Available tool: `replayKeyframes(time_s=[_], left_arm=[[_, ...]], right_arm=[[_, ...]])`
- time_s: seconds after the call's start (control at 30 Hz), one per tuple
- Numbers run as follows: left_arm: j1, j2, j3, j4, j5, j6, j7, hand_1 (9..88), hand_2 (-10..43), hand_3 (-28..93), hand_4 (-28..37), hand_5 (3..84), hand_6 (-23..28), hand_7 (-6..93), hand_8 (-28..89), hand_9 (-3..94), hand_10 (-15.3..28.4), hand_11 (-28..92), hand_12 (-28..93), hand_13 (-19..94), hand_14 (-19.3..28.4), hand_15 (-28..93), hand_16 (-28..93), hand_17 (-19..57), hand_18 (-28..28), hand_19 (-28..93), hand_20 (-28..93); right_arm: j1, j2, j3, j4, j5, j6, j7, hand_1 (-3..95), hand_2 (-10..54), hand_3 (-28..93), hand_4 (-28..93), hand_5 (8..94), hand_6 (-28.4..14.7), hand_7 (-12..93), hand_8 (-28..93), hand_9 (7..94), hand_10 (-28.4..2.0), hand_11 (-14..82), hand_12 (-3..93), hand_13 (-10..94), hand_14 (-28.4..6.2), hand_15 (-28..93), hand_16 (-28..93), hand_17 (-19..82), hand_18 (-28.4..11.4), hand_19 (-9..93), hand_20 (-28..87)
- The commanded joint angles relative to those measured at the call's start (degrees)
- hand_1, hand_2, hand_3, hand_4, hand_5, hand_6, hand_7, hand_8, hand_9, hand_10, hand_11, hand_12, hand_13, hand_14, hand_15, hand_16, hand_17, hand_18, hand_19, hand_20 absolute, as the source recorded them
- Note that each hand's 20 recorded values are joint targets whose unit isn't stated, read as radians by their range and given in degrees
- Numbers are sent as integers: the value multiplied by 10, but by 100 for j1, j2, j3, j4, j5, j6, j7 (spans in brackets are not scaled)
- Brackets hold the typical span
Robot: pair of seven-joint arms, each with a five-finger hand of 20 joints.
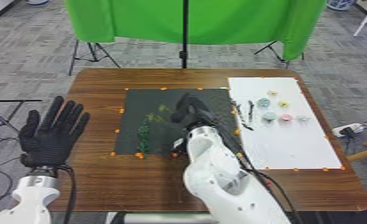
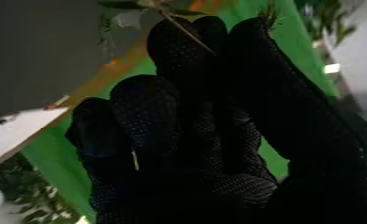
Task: Arrange flowers
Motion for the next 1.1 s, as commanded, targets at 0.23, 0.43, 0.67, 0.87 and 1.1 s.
replayKeyframes(time_s=[0.23,0.43,0.67,0.87,1.1], left_arm=[[-56,-19,103,121,-28,-3,-195,279,121,742,-283,427,87,65,-81,389,154,131,88,277,135,207,-64,-50,112,271,97],[-15,-43,96,121,-27,-13,-181,279,121,742,-283,427,87,65,-81,389,154,131,88,276,136,208,-63,-50,112,271,97],[33,-86,95,114,-29,-91,-125,283,115,744,-283,427,87,66,-80,389,154,131,88,277,135,207,-63,-50,113,272,97],[292,-233,-51,27,-34,-185,95,287,111,743,-283,427,88,65,-80,389,154,132,89,276,135,207,-63,-50,113,270,97],[463,-291,-153,-36,-40,-176,171,287,111,742,-283,427,88,65,-80,388,153,131,89,277,135,206,-63,-50,113,270,97]], right_arm=[[-388,-138,-126,271,-401,-114,98,470,-95,776,-228,617,-65,528,88,703,-192,412,335,663,-169,768,261,382,-277,932,523],[-438,-123,-116,252,-334,-89,111,459,-95,775,-230,573,-77,530,62,663,-209,452,293,651,-172,774,251,381,-277,932,523],[-442,-19,-125,80,-230,111,82,407,-95,831,-221,579,-92,361,-145,652,-215,483,264,652,-173,778,246,385,-277,932,526],[-492,582,20,-466,36,40,-7,394,-95,826,-217,577,-97,310,-154,634,-223,503,247,651,-173,781,247,392,-274,932,529],[-874,1146,458,-926,193,-297,105,383,-95,822,-213,604,-98,253,-140,645,-223,481,237,651,-174,781,248,393,-273,932,526]])
